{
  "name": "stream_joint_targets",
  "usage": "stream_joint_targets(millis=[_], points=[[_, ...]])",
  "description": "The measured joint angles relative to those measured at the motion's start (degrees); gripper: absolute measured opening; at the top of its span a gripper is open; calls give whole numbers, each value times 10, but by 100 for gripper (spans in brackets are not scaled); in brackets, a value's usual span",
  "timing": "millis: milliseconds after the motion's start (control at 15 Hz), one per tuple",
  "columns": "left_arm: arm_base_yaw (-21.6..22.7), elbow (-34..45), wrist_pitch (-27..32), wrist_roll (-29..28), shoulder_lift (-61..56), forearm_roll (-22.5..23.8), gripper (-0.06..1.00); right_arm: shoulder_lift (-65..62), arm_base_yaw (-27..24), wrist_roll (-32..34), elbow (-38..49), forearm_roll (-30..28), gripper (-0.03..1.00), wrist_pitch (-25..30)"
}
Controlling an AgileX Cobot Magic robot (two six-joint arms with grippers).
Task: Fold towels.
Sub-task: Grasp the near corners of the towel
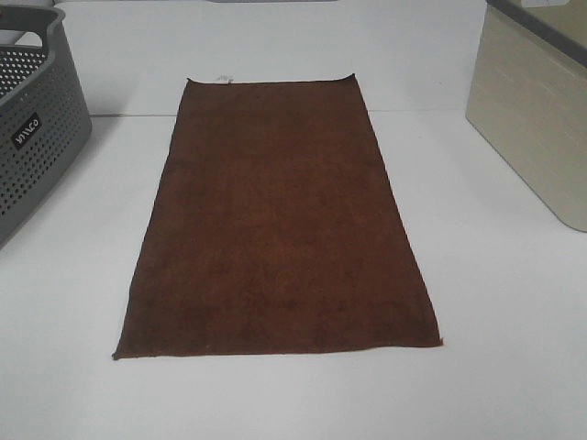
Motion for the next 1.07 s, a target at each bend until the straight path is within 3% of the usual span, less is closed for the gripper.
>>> stream_joint_targets(millis=[1067], points=[[0, 0, 0, 0, 0, 0, 76, 0, 0, 0, 0, 0, 83, 0]])
